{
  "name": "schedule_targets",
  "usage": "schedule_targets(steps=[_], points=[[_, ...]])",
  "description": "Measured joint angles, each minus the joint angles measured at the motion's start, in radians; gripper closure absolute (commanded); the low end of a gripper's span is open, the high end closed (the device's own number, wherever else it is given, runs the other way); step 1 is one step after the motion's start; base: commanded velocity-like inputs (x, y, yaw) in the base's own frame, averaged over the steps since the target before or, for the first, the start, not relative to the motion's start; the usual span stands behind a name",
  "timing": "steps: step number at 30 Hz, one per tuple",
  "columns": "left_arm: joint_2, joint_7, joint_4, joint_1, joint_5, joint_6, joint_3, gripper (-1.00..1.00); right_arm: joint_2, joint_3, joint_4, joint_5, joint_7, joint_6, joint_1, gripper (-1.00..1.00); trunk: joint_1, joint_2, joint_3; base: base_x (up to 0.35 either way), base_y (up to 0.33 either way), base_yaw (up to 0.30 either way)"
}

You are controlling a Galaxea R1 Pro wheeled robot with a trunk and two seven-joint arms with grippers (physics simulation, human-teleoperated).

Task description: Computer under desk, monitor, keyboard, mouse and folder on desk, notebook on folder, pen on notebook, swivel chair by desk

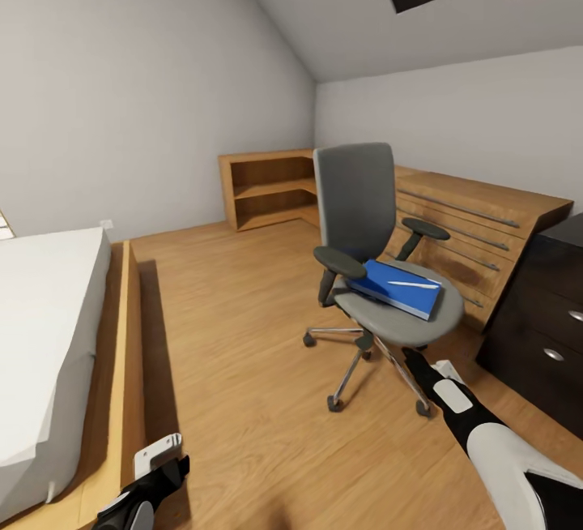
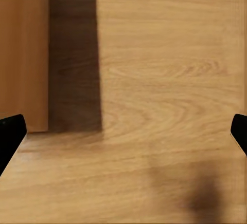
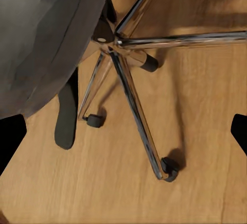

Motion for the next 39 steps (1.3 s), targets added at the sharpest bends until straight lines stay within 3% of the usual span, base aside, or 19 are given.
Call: schedule_targets(steps=[20, 39], points=[[-0.002, 0.0, 0.0, 0.0, -0.001, 0.0, -0.002, -1.0, 0.007, 0.002, 0.001, 0.003, -0.001, 0.0, 0.0, -1.0, 0.0, 0.0, 0.0, 0.221, 0.0, 0.0], [-0.002, 0.0, 0.0, 0.0, -0.001, -0.001, -0.002, -1.0, 0.006, 0.003, -0.001, 0.002, 0.0, -0.001, 0.0, -1.0, 0.0, 0.0, 0.0, 0.319, 0.001, 0.0]])
